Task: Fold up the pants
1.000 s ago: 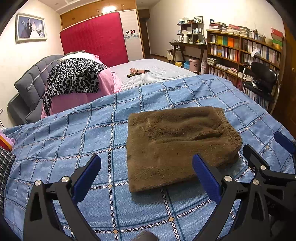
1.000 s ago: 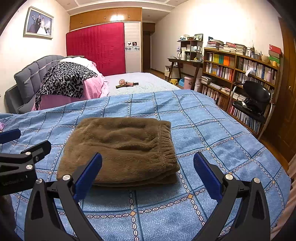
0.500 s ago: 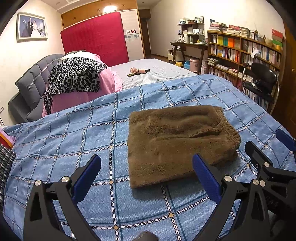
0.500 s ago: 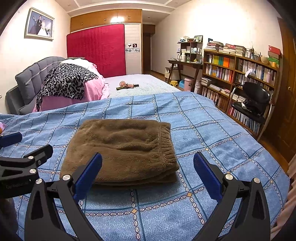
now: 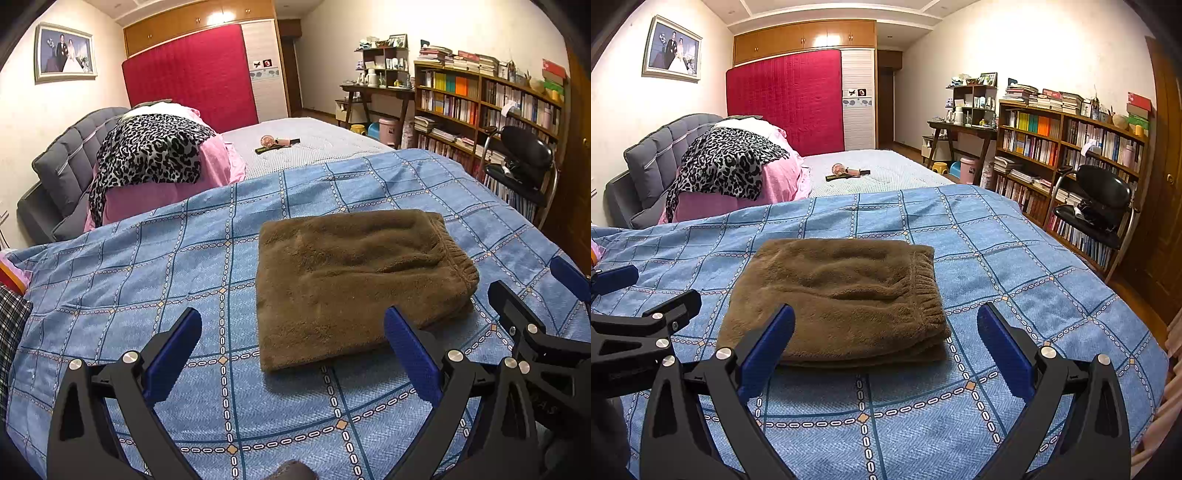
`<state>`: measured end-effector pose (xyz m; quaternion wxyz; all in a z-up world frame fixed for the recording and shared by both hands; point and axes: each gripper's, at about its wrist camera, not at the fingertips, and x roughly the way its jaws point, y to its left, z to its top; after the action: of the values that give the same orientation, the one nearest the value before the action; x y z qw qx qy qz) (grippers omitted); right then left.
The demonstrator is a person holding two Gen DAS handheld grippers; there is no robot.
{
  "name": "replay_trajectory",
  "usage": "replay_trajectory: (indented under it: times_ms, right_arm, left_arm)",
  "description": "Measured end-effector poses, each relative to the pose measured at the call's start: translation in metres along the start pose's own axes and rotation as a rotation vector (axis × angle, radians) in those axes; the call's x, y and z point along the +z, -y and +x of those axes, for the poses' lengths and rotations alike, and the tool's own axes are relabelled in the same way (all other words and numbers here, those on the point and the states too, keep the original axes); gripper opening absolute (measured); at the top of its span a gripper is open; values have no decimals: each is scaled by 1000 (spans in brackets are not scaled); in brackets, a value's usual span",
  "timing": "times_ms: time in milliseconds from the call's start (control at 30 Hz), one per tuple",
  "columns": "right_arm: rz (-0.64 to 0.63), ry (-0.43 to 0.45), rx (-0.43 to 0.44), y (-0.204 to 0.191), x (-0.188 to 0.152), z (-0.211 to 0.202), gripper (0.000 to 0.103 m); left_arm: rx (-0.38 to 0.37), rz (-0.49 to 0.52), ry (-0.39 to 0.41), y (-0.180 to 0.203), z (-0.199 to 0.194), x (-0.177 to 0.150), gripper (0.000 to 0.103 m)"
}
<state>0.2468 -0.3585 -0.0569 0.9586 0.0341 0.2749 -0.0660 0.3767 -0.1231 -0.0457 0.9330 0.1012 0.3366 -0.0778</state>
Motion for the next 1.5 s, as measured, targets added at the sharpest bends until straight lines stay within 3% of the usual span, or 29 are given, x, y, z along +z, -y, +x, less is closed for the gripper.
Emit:
replay_trajectory:
  times_ms: [1500]
  right_arm:
    - [-4, 5, 1, -3, -2, -8, 100]
  left_arm:
    - [22, -18, -4, 1, -9, -4, 98]
